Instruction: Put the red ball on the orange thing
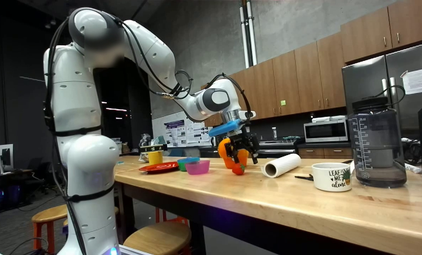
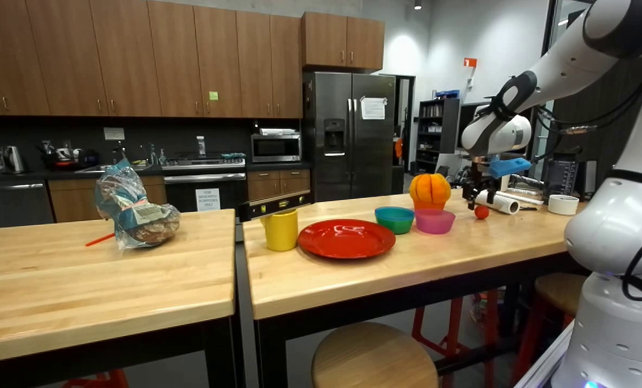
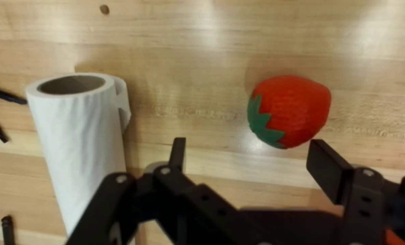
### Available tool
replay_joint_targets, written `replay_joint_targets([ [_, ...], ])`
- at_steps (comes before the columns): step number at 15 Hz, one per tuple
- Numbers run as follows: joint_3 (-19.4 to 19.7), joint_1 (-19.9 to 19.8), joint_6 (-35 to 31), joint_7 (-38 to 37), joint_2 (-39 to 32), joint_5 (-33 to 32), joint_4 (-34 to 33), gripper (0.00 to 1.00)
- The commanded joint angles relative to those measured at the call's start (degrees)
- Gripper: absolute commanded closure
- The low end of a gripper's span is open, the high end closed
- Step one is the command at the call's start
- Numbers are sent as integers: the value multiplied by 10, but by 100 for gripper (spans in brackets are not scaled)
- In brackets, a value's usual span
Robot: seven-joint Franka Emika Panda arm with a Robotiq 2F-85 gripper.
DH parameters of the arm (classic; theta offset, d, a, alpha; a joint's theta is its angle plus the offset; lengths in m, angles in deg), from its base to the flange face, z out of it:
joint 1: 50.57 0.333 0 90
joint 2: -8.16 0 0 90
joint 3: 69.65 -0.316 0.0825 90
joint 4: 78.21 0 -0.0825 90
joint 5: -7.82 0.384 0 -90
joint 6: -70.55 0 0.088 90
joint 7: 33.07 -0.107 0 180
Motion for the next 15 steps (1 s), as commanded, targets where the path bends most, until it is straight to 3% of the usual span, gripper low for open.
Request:
replay_joint_targets([
  [1,-10,-9,51,-14,37,-10,13,0],
  [4,-10,-8,67,-19,52,-4,23,0],
  [5,-9,-8,61,-16,54,-2,28,18],
  [12,-8,-6,59,-10,52,8,52,71],
  [15,-11,-5,62,-12,57,6,53,75],
])
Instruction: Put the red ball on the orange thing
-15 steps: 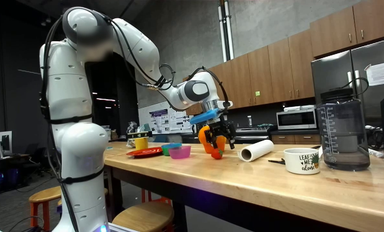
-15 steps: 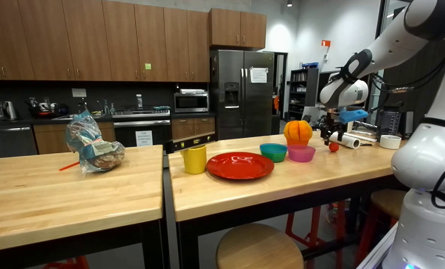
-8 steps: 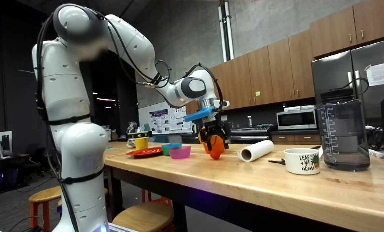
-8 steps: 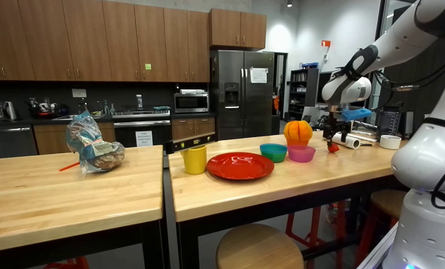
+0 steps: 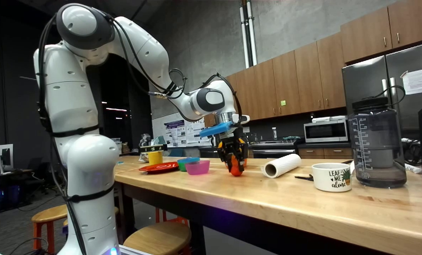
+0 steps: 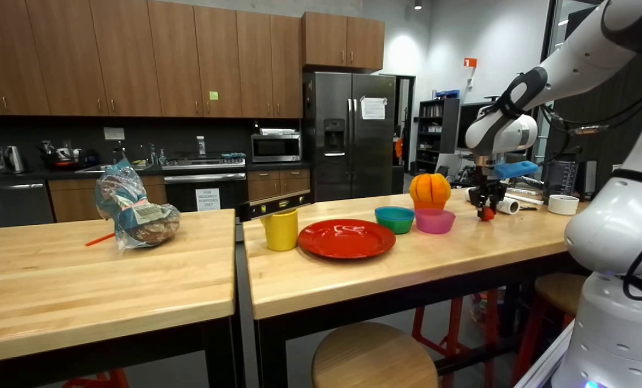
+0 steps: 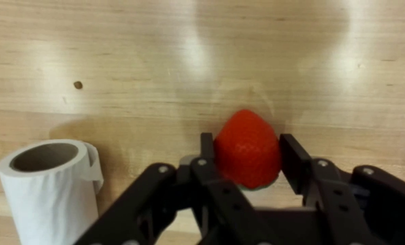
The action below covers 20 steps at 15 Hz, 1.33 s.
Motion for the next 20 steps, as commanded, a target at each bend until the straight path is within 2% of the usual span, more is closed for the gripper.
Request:
replay_joint_targets([
  [1,-8,-3,8,0,21,5,13,75],
  [9,-30,23,34,31,83,33,9,75],
  [17,-42,85,103,106,138,108,6,75],
  [20,-47,100,95,113,137,116,-3,75],
])
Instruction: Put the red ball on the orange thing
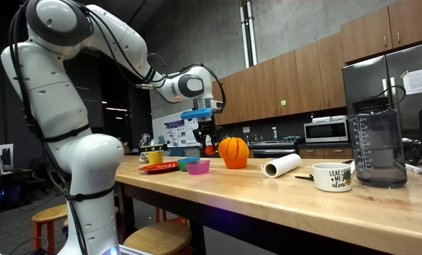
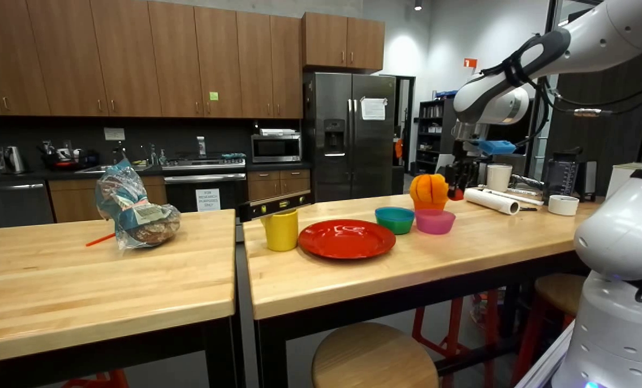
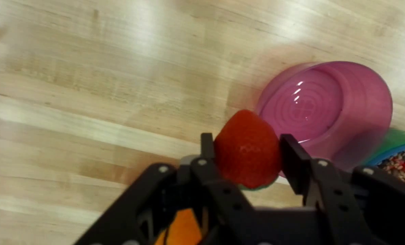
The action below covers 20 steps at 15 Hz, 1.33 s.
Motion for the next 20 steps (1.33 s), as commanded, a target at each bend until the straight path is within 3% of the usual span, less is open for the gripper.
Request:
replay_joint_targets([
  [1,-2,16,6,26,7,18,-13,75],
  [9,0,39,-3,60,-34,25,-86,75],
  [20,-2,24,-29,67,-156,23,-208,75],
])
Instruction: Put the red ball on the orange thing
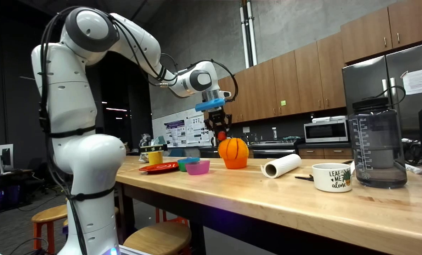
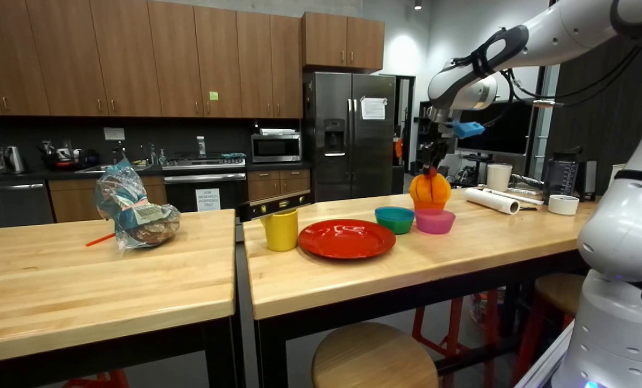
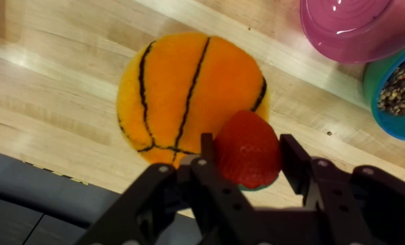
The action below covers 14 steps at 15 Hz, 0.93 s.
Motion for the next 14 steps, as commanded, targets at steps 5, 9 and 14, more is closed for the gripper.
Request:
replay_joint_targets([
  [5,0,-27,12,23,-69,12,-87,75],
  [9,0,-41,23,31,-79,13,-95,75],
  [14,-2,-47,27,41,-82,20,-84,75],
])
